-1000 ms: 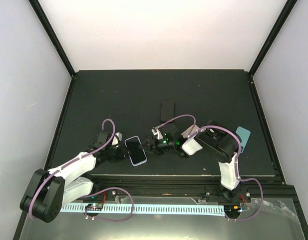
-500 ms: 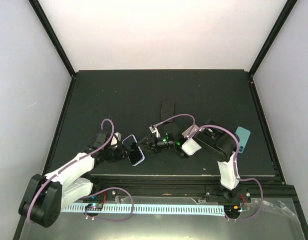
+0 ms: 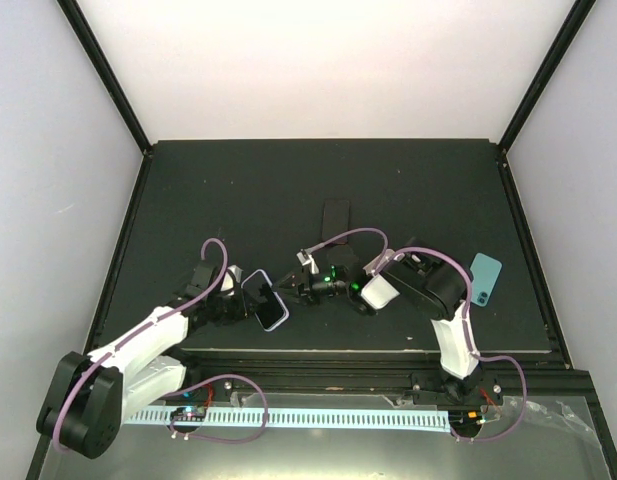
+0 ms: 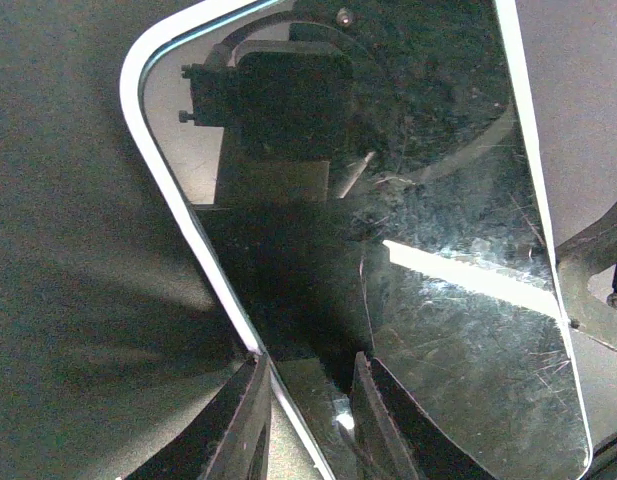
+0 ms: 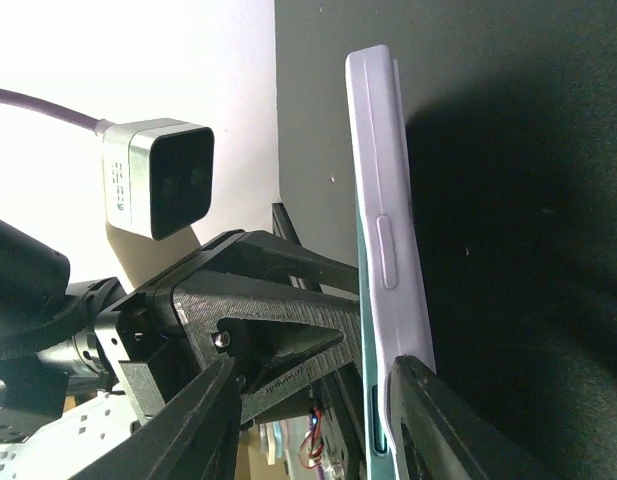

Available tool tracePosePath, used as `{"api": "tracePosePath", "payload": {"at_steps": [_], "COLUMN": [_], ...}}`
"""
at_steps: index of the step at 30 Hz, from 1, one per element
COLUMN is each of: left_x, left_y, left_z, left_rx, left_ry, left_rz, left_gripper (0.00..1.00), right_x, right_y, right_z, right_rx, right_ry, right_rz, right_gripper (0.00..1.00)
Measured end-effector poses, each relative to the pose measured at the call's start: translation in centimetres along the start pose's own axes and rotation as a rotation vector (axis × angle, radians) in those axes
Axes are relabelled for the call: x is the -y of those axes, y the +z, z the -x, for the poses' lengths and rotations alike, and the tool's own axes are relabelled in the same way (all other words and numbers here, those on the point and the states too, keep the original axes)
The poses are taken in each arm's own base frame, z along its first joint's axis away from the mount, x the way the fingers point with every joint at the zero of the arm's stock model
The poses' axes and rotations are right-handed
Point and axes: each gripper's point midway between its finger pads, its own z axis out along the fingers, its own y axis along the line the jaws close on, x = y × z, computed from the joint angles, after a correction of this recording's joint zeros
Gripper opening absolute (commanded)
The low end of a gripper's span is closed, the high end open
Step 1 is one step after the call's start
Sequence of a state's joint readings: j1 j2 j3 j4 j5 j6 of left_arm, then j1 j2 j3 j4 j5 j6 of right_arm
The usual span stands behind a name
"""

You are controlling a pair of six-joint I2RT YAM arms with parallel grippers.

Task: Put the phone into the phone case

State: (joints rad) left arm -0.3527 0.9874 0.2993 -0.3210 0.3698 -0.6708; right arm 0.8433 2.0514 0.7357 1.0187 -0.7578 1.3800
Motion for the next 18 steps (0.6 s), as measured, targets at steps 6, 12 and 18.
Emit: {"api": "tracePosePath", "payload": {"at_steps": [6, 12, 18], "left_x": [0.0, -0.3, -0.3], "left_y": [-0.2, -0.4, -0.4], "left_z": [0.0, 0.0, 0.1], "left_rx": [0.008, 0.020, 0.022], "left_ry": [0.002, -0.001, 0.000], "left_rz": [0.003, 0.013, 0.015], "left_gripper": [0.23, 0.26, 0.25], "right_x": [-0.4, 0.0, 0.6], "right_y": [0.4, 1.0, 1.1], "right_z": [0.0, 0.3, 0.4], "right_rx": [-0.023, -0.051, -0.069], "right_ry": [-0.004, -0.052, -0.096], "right_rz": [0.011, -0.046, -0.108], "right_gripper": [0.43, 0.35, 0.30]}}
